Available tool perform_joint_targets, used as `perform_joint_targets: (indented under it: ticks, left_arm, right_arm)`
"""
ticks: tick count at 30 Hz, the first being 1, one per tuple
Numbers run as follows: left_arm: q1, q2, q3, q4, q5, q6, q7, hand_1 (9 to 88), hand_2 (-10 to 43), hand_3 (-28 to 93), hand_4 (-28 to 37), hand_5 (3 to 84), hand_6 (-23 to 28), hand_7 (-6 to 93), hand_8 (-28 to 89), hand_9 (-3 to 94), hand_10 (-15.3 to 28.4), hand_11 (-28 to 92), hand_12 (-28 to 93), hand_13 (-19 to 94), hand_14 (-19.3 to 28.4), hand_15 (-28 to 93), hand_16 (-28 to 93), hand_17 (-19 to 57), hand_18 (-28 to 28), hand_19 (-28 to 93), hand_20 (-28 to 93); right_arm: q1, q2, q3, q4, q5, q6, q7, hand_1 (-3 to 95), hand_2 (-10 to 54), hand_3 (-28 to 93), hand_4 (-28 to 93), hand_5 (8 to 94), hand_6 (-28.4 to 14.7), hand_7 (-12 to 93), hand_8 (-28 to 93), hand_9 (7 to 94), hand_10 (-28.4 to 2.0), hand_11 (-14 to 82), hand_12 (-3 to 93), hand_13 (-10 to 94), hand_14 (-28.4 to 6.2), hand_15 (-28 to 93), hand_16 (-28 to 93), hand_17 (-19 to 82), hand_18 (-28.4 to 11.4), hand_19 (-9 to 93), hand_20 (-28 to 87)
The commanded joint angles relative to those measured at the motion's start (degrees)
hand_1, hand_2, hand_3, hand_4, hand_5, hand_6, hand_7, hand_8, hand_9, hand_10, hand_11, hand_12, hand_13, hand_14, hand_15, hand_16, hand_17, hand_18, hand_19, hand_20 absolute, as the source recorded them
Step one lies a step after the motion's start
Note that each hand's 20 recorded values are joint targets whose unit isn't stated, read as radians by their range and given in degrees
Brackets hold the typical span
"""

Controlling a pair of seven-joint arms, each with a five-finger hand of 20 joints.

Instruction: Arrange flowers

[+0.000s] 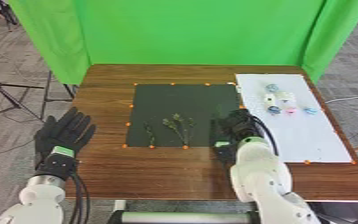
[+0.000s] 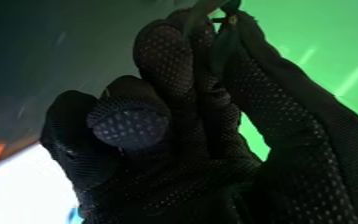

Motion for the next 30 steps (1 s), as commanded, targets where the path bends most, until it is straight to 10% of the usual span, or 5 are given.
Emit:
perform_joint_targets:
  ticks: [1,21,30]
  left_arm:
    - [0.6,-0.01,0.00,-0.08,-0.41,-0.38,0.09,27.3,19.4,73,-28.3,44.7,6.9,25.2,-12,42.8,14.2,30,13,32,15.9,51,-8,-3.5,15.8,45,12]
    - [1.1,-0.24,-0.22,-0.30,-1.09,0.53,0.44,27.3,19.4,73,-28.3,44.8,7.1,25.4,-12,42.8,14.3,30,13,32,15.9,52,-8,-3.5,15.8,45,12]
    - [0.8,-0.26,-0.58,-0.42,-0.80,1.69,-0.39,27.3,19.3,73,-28.3,44.1,7.2,25.7,-12,42.7,14.2,31,13,32,15.9,52,-8,-3.4,15.8,45,12]
  right_arm:
    - [-1.2,0.0,-1.0,1.0,-12.5,-9.2,2.0,48.2,-3.1,76,-24,68.4,-3.5,54,18,78.8,-15.4,45.5,41.7,83,-7.7,68,36,59,-21.0,93,51]
    - [-2.0,0.2,-0.6,-0.3,-15.1,-17.5,-0.3,33.0,-1.2,73,-18,69.4,-9.8,16,-8,79.7,-17.4,40.9,32.7,82,-9.1,66,37,58,-21.7,93,50]
    - [-2.0,1.4,-1.4,0.0,-24.8,-18.5,-1.5,26.8,5.9,70,-17,61.9,-16.6,6,-8,75.6,-23.5,17.9,18.8,83,-10.9,57,32,57,-21.8,93,44]
